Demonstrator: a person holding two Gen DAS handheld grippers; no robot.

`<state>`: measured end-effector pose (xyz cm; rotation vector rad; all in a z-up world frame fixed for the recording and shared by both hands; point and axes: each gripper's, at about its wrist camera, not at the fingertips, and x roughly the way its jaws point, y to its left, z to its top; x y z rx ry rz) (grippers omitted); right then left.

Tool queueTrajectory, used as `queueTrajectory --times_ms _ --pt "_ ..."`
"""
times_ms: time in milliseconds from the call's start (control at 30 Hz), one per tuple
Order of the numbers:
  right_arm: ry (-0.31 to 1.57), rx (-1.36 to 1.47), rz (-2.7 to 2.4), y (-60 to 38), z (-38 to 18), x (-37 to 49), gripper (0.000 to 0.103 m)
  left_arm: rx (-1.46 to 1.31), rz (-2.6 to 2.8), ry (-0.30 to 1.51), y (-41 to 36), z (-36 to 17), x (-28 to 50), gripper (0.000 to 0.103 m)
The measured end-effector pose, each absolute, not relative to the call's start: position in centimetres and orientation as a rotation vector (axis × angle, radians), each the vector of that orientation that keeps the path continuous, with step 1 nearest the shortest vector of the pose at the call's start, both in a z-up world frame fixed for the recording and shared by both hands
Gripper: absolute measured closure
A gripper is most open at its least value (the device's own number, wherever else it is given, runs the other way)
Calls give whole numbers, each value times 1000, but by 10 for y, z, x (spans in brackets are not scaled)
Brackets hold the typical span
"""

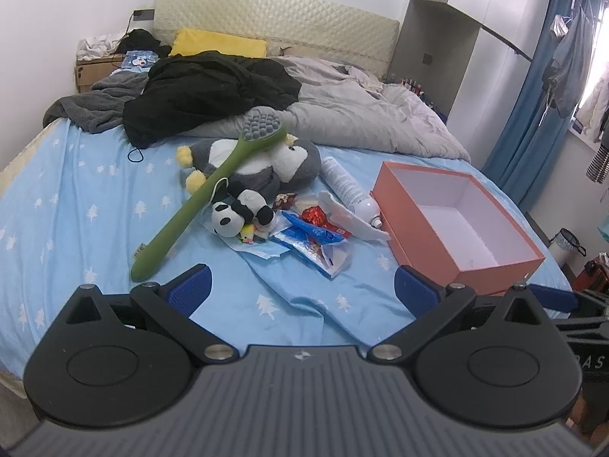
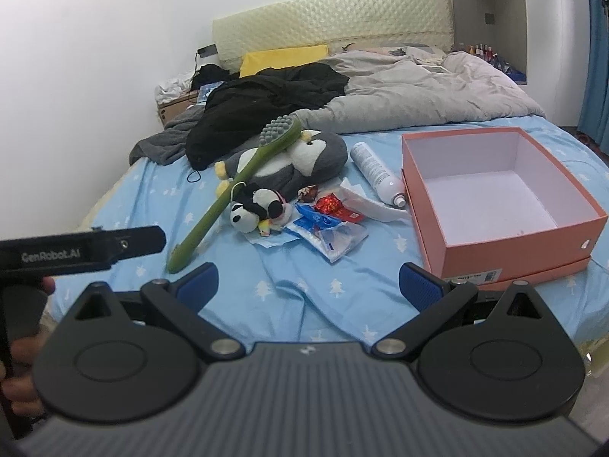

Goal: Organize soft objects

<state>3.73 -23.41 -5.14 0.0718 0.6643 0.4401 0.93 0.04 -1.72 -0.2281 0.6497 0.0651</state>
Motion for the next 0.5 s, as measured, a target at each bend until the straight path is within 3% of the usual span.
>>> queueTrajectory --times_ms 500 --pt "704 100 414 -239 -62 41 0 -164 69 663 -7 -27 14 0"
